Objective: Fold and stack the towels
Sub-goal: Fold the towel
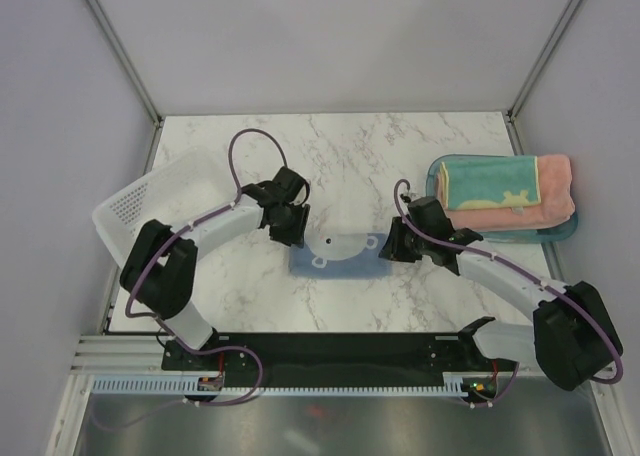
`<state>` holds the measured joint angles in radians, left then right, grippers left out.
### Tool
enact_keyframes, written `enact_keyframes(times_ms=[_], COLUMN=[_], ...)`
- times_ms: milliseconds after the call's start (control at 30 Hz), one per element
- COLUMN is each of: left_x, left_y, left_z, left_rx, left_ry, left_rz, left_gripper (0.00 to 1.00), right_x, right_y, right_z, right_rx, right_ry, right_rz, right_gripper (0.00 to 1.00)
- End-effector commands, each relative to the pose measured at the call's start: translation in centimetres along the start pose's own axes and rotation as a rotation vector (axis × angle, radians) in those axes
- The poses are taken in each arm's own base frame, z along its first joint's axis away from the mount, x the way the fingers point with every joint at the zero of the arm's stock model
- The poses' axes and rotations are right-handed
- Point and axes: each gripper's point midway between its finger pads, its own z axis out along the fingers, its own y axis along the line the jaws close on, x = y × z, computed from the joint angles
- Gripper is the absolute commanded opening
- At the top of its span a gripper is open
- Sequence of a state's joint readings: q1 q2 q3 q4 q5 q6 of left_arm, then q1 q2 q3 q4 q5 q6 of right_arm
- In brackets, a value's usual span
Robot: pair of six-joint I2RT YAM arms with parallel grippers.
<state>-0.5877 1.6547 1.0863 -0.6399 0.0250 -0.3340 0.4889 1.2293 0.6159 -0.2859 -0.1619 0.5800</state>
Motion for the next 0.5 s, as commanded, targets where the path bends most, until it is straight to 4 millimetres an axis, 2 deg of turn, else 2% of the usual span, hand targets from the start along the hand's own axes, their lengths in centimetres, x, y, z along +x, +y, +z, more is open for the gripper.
enact_keyframes(times_ms=[0, 33, 67, 167, 233, 300, 333, 467], left_x=[-3.8, -4.3, -4.5, -4.5, -4.6, -4.7, -4.9, -5.3], left_y=[-3.3, -3.5, -3.7, -3.0, -2.3, -1.4, -1.2, 0.3], left_z=[-3.2, -2.9, -2.7, -0.8, 0.3, 1.7, 2.0, 3.2], left_rx=[0.146, 0.157, 0.166, 0.144, 0.121, 0.089, 0.085, 0.056], left_ry=[-0.129, -0.148, -0.161, -0.163, -0.155, -0.150, -0.152, -0.148], left_rz=[-0.051, -0.064, -0.067, -0.095, -0.109, -0.117, -0.119, -0.133], left_gripper=[0.44, 0.44, 0.44, 0.44, 0.43, 0.43, 0.43, 0.43], right_x=[-2.4, -1.7, -1.3, 0.4, 1.9, 2.1, 3.0, 3.3], right_y=[4.1, 4.2, 5.4, 4.9, 2.9, 1.2, 0.2, -0.6], right_z=[-1.9, -1.8, -1.8, -1.0, 0.0, 1.0, 1.4, 1.9], right_rx=[-0.147, -0.171, -0.237, -0.276, -0.219, -0.157, -0.128, -0.100], right_ry=[-0.041, -0.014, 0.000, 0.018, 0.030, -0.002, 0.010, 0.020], right_rz=[-0.025, -0.018, -0.012, 0.011, 0.018, 0.000, -0.001, -0.028], right_gripper=[0.25, 0.23, 0.22, 0.22, 0.22, 0.23, 0.23, 0.23])
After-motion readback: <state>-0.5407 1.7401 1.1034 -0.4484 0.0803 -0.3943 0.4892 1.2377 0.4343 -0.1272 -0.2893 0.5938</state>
